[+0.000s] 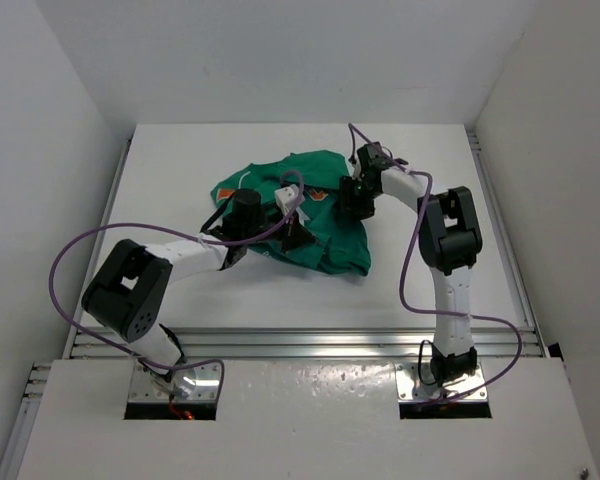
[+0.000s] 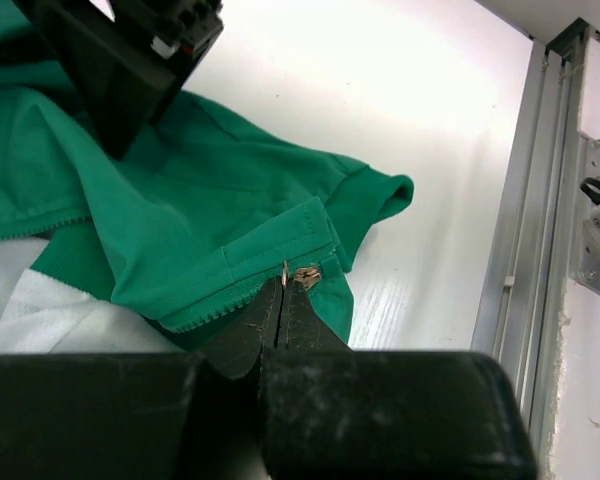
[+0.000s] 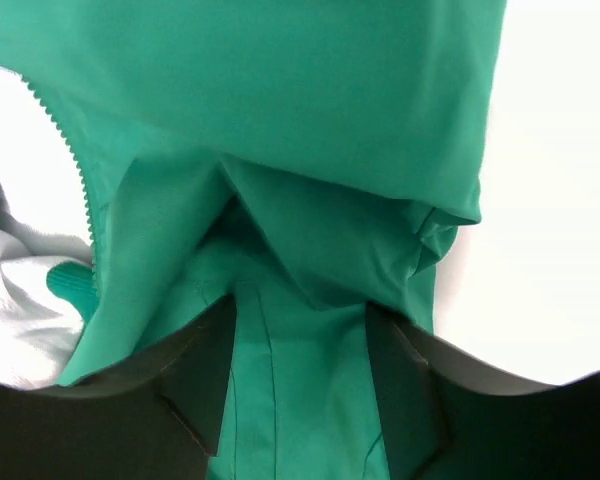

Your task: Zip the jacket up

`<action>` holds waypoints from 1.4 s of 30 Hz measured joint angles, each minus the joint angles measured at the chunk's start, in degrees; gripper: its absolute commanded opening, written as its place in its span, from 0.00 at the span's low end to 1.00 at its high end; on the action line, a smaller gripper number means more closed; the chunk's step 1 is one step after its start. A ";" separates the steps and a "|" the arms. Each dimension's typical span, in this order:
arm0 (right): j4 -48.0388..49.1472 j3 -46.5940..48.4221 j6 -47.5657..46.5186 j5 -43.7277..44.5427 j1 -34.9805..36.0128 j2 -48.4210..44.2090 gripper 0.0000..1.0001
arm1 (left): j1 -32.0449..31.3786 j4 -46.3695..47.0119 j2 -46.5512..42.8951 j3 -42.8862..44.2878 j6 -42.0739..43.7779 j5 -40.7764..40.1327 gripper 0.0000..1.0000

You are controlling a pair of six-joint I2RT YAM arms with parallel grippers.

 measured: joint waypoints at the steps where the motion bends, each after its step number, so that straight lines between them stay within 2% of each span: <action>1: -0.46 0.72 -0.24 0.94 0.07 0.09 0.58 | 0.00 -0.02 0.15 0.00 0.02 -0.24 0.00; 4: -0.15 1.31 -1.18 2.93 0.35 0.09 0.55 | 0.00 -0.33 0.20 0.00 0.04 -0.83 0.00; 6: -0.11 1.53 -1.57 3.87 0.55 0.09 0.47 | 0.00 -0.35 0.20 0.00 0.00 -1.18 0.00; 7: -0.13 2.25 -1.77 4.15 0.55 0.42 0.35 | -0.02 -0.35 0.20 0.00 0.00 -1.29 0.00; 11: 2.73 6.84 -1.57 4.76 -0.26 2.80 0.25 | -0.52 -0.33 0.20 0.00 -0.42 -1.68 0.00; 14: 9.09 5.18 -1.27 3.63 -1.53 2.10 0.28 | -0.74 0.00 0.44 0.00 -1.42 -1.66 0.00; 16: 15.54 -0.72 -0.55 0.63 -2.75 -0.79 0.32 | -0.74 1.03 1.25 0.00 -2.82 -1.68 0.00; 20: 29.24 -21.73 3.74 -8.13 -6.10 -13.46 0.46 | -0.74 2.34 3.28 0.00 -6.49 -1.88 0.00; 24: 40.85 -40.85 8.24 -15.69 -9.14 -29.51 0.46 | -0.74 3.67 4.83 0.28 -9.70 -2.40 0.00; 27: 49.62 -50.71 12.70 -20.39 -8.76 -39.12 0.43 | -0.74 4.59 6.38 1.11 -11.82 -2.71 0.00; 30: 57.29 -56.83 16.83 -23.26 -6.38 -42.88 0.43 | -0.74 4.87 7.13 1.66 -13.33 -2.84 0.00; 35: 66.07 -64.81 21.75 -24.98 -0.28 -42.75 0.43 | -0.74 5.22 7.69 3.17 -15.91 -2.91 0.00; 38: 68.63 -65.81 23.15 -25.11 1.18 -41.68 0.48 | -0.55 5.29 8.00 4.22 -17.49 -2.95 0.00; 42: 72.11 -66.01 23.67 -24.94 1.29 -41.35 0.49 | -0.33 5.51 8.44 5.09 -19.28 -2.78 0.00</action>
